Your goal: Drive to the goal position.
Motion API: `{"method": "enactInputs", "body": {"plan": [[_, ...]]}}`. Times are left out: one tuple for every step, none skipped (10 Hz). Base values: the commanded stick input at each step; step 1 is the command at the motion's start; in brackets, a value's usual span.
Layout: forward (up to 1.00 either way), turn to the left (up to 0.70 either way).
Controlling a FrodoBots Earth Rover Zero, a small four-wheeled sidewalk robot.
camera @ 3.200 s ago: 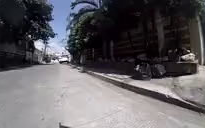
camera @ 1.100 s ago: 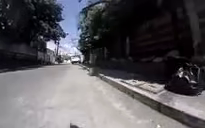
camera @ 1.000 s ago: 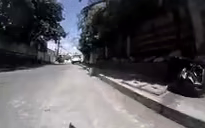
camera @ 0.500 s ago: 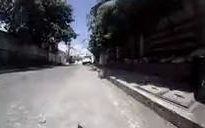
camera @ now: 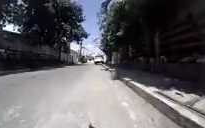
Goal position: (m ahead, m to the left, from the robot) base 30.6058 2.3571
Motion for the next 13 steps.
{"method": "enactInputs", "body": {"plan": [[0.70, 0.00], [0.70, 0.00], [0.70, 0.00], [0.70, 0.00], [0.70, 0.00], [0.70, 0.00], [0.70, 0.00], [0.70, 0.00], [0.70, 0.00], [0.70, 0.00], [0.70, 0.03], [0.70, 0.28], [0.70, 0.35]]}}
